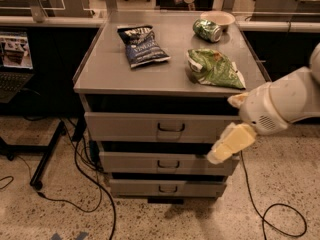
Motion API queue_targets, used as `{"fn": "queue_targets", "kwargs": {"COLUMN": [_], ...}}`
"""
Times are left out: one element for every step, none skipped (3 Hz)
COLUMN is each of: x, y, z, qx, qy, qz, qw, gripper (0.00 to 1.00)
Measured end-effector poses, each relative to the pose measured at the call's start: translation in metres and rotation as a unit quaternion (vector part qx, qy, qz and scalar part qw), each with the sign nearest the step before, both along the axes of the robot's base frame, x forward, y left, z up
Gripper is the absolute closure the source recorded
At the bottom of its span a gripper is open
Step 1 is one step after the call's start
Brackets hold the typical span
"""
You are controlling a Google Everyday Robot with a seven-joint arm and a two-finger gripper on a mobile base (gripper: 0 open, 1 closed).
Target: Open bottom drawer
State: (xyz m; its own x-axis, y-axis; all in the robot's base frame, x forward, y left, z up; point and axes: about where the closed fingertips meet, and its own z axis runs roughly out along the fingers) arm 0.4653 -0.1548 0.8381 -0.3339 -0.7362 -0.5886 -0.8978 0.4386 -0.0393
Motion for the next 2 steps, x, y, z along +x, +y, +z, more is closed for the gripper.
{"fn": "queue_targets", "kwargs": {"x": [0.028,0.042], "y": [0.021,0.020], "z": [-0.051,-0.052], "qx": [0.063,0.067], "qy": [0.004,-0.013], "qz": [-0.032,-0.046], "qw": [0.9975,0.9966], "gripper": [0.00,0.19]}}
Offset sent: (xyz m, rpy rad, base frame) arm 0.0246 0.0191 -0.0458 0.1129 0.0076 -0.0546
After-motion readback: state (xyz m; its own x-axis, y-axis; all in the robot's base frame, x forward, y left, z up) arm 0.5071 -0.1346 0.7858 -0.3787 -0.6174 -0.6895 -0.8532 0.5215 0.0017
